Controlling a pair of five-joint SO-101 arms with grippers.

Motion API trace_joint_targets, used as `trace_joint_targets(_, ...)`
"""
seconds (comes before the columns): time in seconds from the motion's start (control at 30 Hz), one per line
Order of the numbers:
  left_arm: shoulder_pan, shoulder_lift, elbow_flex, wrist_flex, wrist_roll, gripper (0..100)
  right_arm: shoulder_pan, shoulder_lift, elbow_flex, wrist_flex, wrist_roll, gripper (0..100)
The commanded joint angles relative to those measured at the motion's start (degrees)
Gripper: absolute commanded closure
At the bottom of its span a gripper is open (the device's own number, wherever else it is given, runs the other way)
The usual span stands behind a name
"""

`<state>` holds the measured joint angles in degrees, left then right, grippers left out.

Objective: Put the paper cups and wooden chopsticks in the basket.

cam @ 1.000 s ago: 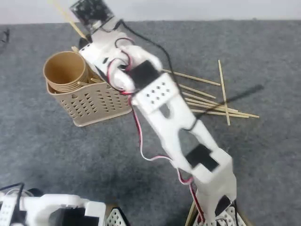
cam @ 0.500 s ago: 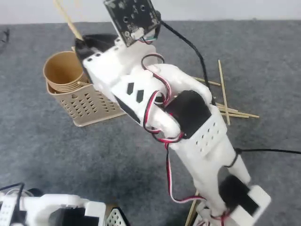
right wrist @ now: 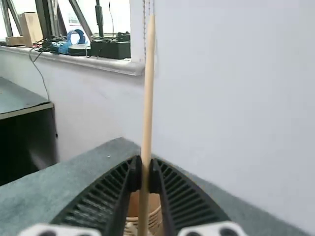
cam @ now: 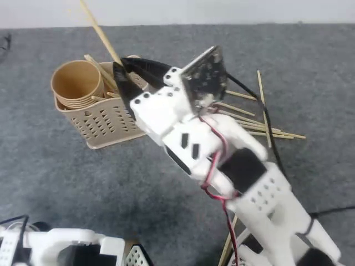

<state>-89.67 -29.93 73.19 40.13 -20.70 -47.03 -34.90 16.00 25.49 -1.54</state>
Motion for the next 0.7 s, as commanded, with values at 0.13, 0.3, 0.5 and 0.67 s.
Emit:
trace_joint_targets(0.13,0.44,-1.05,-0.13,-1.05,-0.62,65,2.68,14.99,-1.41,-19.38,4.22,99.2)
trace_joint_targets(0.3,0.44,-1.05,-0.13,-1.05,-0.53,65,6.02,21.32,-0.7,-25.1,4.22,99.2)
trace_joint_targets(0.5,0.44,-1.05,-0.13,-1.05,-0.53,65,8.04,24.04,4.31,-38.02,8.35,99.2)
trace_joint_targets(0.67,0.44,-1.05,-0.13,-1.05,-0.53,65,5.85,26.42,7.82,-46.9,14.86,99.2)
